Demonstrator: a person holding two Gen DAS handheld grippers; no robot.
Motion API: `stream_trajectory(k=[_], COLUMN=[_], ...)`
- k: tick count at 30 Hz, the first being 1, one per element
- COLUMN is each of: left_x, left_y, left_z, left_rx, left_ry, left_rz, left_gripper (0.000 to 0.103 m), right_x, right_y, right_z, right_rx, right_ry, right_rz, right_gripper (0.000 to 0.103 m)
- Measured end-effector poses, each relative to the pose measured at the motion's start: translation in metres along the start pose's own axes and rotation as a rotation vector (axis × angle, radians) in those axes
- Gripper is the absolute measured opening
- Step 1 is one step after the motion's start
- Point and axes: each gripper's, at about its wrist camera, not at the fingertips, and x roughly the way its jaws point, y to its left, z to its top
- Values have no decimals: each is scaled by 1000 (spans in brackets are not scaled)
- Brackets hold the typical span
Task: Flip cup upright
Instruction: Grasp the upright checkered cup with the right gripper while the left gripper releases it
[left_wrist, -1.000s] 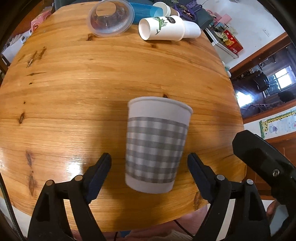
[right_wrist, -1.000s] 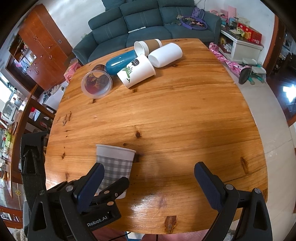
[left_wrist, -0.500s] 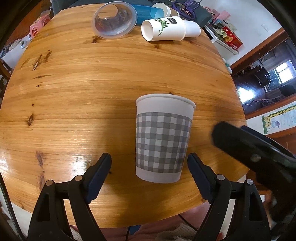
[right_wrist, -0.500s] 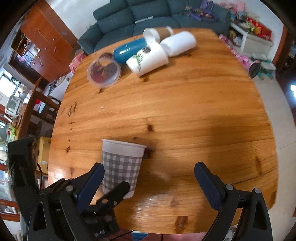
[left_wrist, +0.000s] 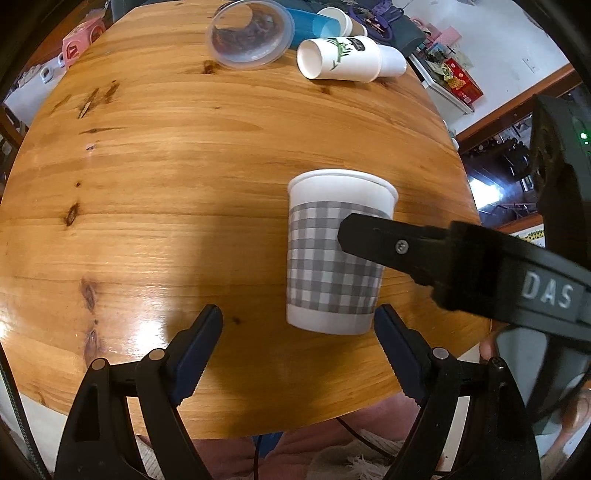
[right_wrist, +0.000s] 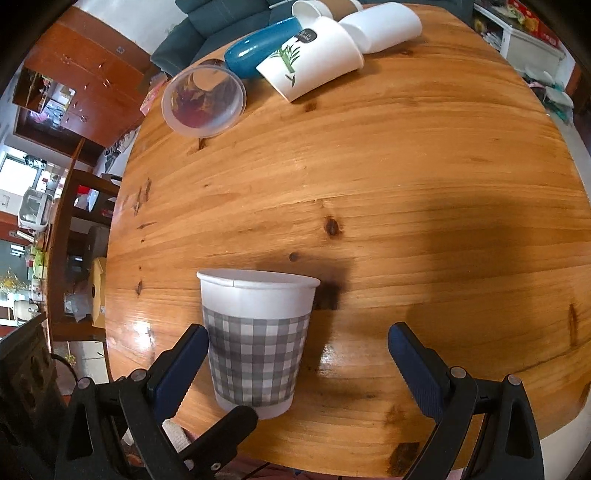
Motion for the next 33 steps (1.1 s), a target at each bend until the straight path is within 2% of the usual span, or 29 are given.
stream_trajectory(k=[3,8,11,14,19,22,24,26,28,33], left_x=[-2,-4,-4,-4,-3,-4,-3,-3,-3,-4], left_y=[5,10,9,10,13,15,16,18,19,22], left_z=[-2,-4,-3,-2,-2,-1,-1,-2,-2,-1], left_rx=[-13,-20,-23,-24,-29,-32,-33,-34,-33,-34], left_ry=[-3,-2,-2,1,5,4,5,7,9,6], left_rz=[-2,-7,-10,-13,-18,-20,-21,-22,-21,-20], left_gripper=[87,87,87,87,87,87,87,87,87,87], right_x=[3,9,13,14,11,10,10,12,13,3], right_y=[3,8,8,9,16,16,14,13,11,4], right_z=[2,6,8,9,14,18,19,20,20,15], right_rx=[-10,-41,-42,-52,-115,-128,-130,-129,-123,-117], right_ry=[4,21,44,60,71,95,111,133,144,87], right_rz=[-1,-56,-52,-50,-108,-110,-106,-95,-77,-35], right_gripper=[98,98,98,94,94,93,86,66,66,64])
